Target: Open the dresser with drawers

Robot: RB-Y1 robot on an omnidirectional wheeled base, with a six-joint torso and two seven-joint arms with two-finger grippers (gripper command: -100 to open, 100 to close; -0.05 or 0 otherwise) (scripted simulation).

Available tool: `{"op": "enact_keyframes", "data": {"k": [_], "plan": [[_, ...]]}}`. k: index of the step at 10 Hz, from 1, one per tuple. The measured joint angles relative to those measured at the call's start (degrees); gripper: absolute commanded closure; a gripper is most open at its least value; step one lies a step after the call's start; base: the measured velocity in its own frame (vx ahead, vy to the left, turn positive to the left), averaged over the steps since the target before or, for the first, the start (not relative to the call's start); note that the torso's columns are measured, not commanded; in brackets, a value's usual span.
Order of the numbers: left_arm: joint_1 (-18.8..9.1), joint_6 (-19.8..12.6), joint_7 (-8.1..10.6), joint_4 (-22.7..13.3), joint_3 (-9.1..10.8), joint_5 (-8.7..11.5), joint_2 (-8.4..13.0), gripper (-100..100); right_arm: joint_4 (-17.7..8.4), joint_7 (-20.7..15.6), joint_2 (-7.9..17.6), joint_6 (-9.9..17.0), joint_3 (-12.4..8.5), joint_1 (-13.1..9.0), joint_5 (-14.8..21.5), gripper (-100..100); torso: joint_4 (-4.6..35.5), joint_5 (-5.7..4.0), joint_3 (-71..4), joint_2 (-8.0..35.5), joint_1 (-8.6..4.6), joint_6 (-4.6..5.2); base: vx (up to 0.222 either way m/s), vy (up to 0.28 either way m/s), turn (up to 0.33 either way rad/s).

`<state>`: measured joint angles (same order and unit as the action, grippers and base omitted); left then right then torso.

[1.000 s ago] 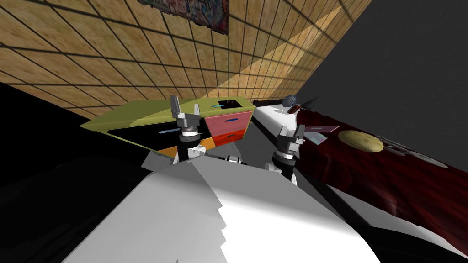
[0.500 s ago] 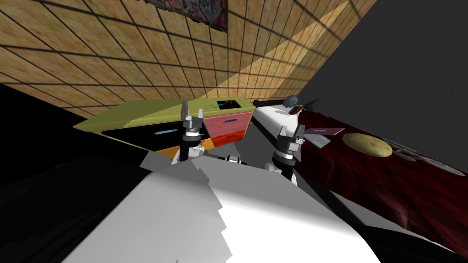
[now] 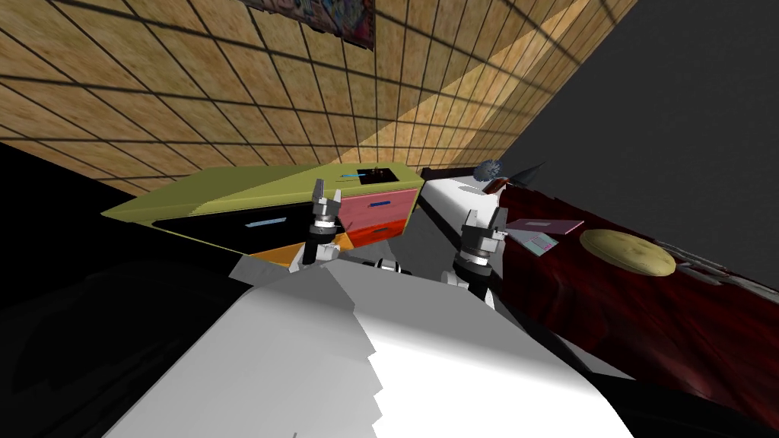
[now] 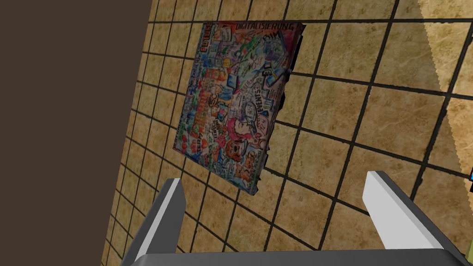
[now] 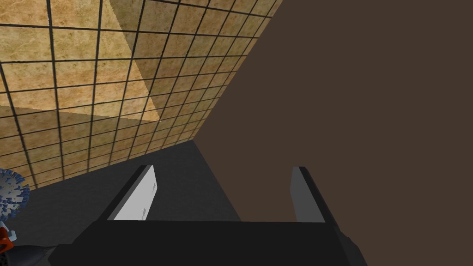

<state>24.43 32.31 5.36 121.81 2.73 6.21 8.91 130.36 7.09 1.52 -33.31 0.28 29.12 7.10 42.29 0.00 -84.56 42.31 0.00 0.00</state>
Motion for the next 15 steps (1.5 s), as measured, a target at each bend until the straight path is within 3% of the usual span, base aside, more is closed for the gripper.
{"op": "enact_keyframes", "data": {"k": [7, 15], "plan": [[-1.37, 0.06, 0.52, -10.84, 2.32, 1.37, 1.5, -100, 0.0, 0.0, 0.0, 0.0, 0.0, 0.0, 0.0, 0, -0.01, 0.0, -0.02, -0.04, 0.0, 0.0, 0.089, -0.072, 0.042], [-2.78, -0.11, 0.66, -21.43, 4.38, 2.57, 1.31, -100, 0.0, 0.0, 0.0, 0.0, 0.0, -0.01, 0.0, 0, 0.0, 0.0, 0.0, -0.01, -0.02, 0.0, 0.086, -0.072, 0.042]]}}
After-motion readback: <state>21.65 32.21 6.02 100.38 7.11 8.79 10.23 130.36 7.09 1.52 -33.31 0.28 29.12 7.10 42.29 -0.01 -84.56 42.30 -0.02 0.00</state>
